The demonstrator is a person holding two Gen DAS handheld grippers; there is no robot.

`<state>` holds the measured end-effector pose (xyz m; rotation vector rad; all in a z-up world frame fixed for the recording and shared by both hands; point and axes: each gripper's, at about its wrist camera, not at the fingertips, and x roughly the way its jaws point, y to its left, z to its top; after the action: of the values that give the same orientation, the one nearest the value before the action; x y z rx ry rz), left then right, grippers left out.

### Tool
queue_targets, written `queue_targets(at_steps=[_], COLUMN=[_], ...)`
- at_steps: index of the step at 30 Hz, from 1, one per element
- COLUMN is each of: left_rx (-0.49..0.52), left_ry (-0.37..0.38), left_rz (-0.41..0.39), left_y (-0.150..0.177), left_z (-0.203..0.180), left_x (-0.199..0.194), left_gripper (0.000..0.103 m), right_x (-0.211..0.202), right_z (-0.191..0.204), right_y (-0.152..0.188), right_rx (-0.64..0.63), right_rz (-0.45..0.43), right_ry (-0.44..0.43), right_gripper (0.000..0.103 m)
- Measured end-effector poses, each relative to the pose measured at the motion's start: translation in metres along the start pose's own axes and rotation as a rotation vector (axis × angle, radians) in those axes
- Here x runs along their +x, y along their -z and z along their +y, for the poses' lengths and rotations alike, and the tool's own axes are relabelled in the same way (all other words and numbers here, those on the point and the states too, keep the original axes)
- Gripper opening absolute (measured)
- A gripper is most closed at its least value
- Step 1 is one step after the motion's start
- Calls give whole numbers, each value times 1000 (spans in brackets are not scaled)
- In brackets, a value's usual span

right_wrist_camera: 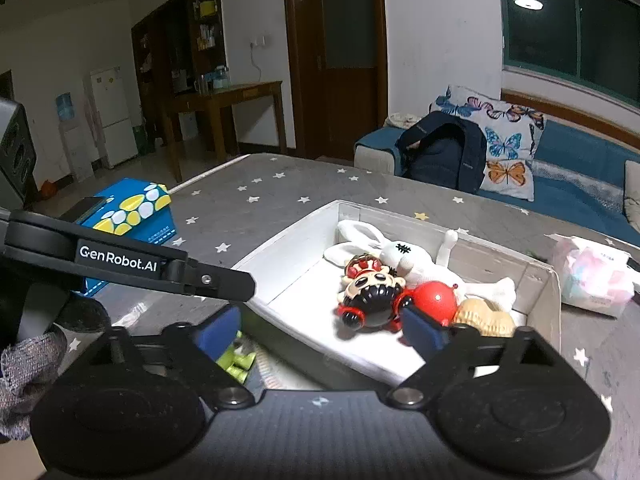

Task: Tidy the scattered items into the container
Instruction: 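Move the left tool to the green alien toy and grasp it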

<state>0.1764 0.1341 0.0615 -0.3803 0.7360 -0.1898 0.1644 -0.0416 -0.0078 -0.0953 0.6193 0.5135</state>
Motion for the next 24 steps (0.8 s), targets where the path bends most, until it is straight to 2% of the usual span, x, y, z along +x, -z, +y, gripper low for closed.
queue_targets(at_steps=[5, 7, 13, 17, 24], left_rx=[11, 5, -18, -46, -107], left_ry=[-20, -21, -37, -39, -28], left_rz=[-10, -10, 7, 13, 17], left_y=[16, 21, 32, 36, 36], left_z=[10, 16, 30, 41, 59], left_x=[-17, -23, -26, -25, -22], left_gripper=[37, 37, 37, 37, 37], right_x=[-13, -18, -18, -8, 13], right_z=[11, 15, 26, 36, 50], right_y=[15, 21, 30, 35, 45], right_rx=[4, 14, 23, 42, 21], right_rz=[-18, -24, -52, -36, 12], right_ry=[-9, -17, -39, -88, -106], right_gripper=[96, 103, 103, 103, 103])
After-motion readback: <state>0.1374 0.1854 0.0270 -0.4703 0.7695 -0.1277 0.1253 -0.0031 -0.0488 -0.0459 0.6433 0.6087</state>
